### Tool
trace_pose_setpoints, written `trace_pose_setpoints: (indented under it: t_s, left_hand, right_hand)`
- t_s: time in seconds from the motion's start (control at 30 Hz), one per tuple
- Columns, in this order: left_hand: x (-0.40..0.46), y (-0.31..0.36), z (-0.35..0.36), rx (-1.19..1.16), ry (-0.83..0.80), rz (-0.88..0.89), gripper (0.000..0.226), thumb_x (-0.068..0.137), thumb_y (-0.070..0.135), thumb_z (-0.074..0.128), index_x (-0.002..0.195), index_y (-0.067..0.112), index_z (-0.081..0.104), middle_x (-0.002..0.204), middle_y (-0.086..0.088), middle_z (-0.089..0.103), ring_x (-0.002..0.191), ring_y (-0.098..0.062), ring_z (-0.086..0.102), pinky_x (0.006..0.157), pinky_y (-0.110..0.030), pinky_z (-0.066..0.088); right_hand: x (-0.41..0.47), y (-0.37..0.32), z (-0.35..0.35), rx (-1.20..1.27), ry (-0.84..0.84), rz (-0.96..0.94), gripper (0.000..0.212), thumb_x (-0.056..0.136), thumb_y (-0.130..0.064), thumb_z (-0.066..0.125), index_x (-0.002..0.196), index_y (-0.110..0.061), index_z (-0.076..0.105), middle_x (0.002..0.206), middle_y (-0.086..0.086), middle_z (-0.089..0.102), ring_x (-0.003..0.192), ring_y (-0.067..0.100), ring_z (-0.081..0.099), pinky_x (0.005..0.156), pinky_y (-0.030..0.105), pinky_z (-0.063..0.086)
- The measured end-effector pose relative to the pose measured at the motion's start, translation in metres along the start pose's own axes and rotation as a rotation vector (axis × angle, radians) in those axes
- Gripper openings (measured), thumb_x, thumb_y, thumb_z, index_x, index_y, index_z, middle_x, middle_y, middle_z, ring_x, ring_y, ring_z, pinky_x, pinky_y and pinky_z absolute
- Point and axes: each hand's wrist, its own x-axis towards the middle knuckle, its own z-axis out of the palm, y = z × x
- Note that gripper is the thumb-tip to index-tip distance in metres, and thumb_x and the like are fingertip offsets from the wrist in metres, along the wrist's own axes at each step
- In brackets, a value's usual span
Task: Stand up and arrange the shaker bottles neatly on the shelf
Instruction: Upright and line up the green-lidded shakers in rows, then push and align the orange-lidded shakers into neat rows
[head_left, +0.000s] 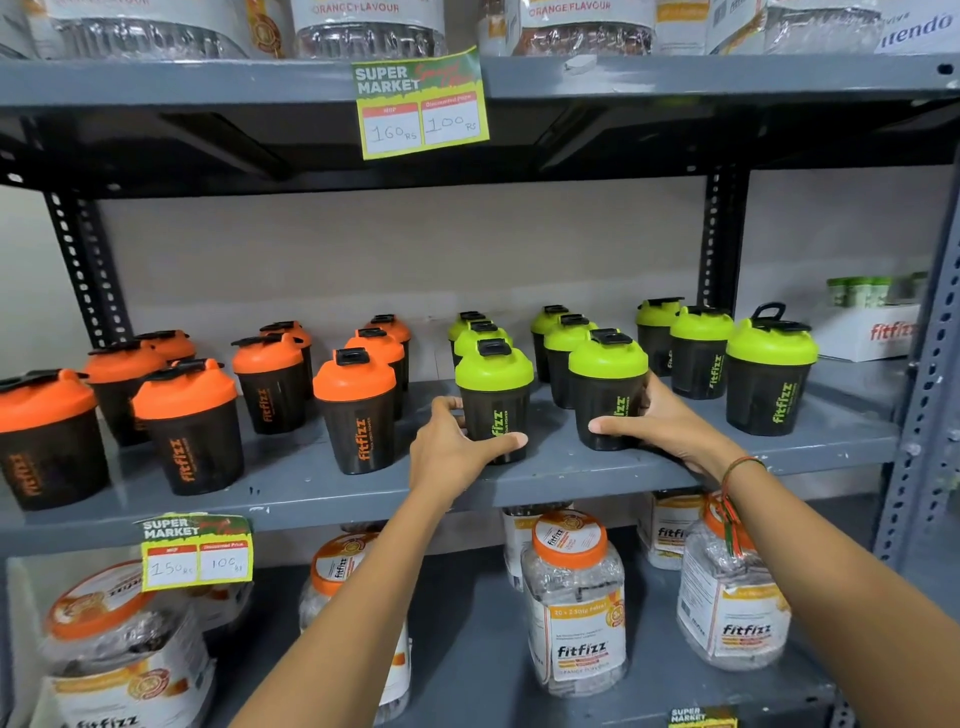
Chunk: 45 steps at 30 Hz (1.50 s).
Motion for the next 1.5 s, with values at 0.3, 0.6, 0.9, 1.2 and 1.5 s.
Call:
trace_pose_setpoints:
  t_s: [0.3, 0.6, 0.9, 1.2, 1.5]
  left_hand:
    - [-0.002, 0.001, 0.000, 0.023, 0.001, 0.003, 0.090, 0.044, 0.073, 0.076, 0.114, 0.029, 0.042, 0.075, 0.026, 0.047, 0.070, 0.006, 0.046, 0.064, -0.023, 0.038]
    - [-0.008, 0.005, -0.013, -0.029, -0.127, -0.034, 0.106, 0.046, 0.069, 0.080, 0.131, 0.023, 0.035, 0.113, 0.003, 0.061, 0.108, -0.018, 0.056, 0.088, -0.034, 0.046]
    - [-0.052, -0.020, -0.065, -0.240, 0.178, 0.199, 0.041, 0.067, 0.054, 0.076, 0.100, 0.037, 0.059, 0.093, 0.017, 0.069, 0.087, 0.001, 0.066, 0.077, -0.035, 0.058]
    - [-0.067, -0.065, -0.201, -0.138, 0.560, 0.326, 0.024, 0.079, 0.025, 0.072, 0.096, 0.028, 0.055, 0.091, 0.009, 0.060, 0.086, -0.009, 0.060, 0.077, -0.037, 0.052]
    - [-0.035, -0.139, -0.262, 0.231, 0.121, -0.119, 0.114, 0.067, 0.060, 0.073, 0.149, 0.009, 0.011, 0.153, -0.016, 0.030, 0.137, -0.033, 0.033, 0.106, -0.046, 0.035]
  right_hand:
    - [-0.001, -0.003, -0.001, 0.037, -0.010, 0.024, 0.089, 0.048, -0.050, 0.094, 0.122, -0.050, 0.046, 0.126, -0.013, 0.065, 0.114, 0.007, 0.064, 0.100, 0.037, 0.052]
    - [-0.006, -0.009, -0.006, 0.135, 0.062, 0.041, 0.131, 0.047, -0.059, 0.091, 0.151, -0.046, 0.012, 0.141, -0.010, 0.032, 0.128, 0.009, 0.040, 0.103, 0.037, 0.042]
    - [-0.022, -0.091, 0.071, -0.040, 0.938, -0.495, 0.057, 0.088, -0.036, 0.064, 0.135, -0.008, 0.049, 0.129, 0.012, 0.054, 0.118, 0.014, 0.049, 0.104, 0.017, 0.033]
    - [-0.047, -0.181, 0.222, -0.001, 0.719, -0.555, 0.055, 0.083, -0.025, 0.069, 0.131, -0.007, 0.051, 0.126, 0.003, 0.052, 0.118, 0.025, 0.053, 0.102, 0.045, 0.045]
    - [-0.029, -0.147, 0.284, 0.005, 0.290, 0.017, 0.116, 0.073, -0.029, 0.086, 0.158, -0.016, 0.008, 0.162, 0.012, 0.022, 0.149, 0.028, 0.024, 0.119, 0.047, 0.026]
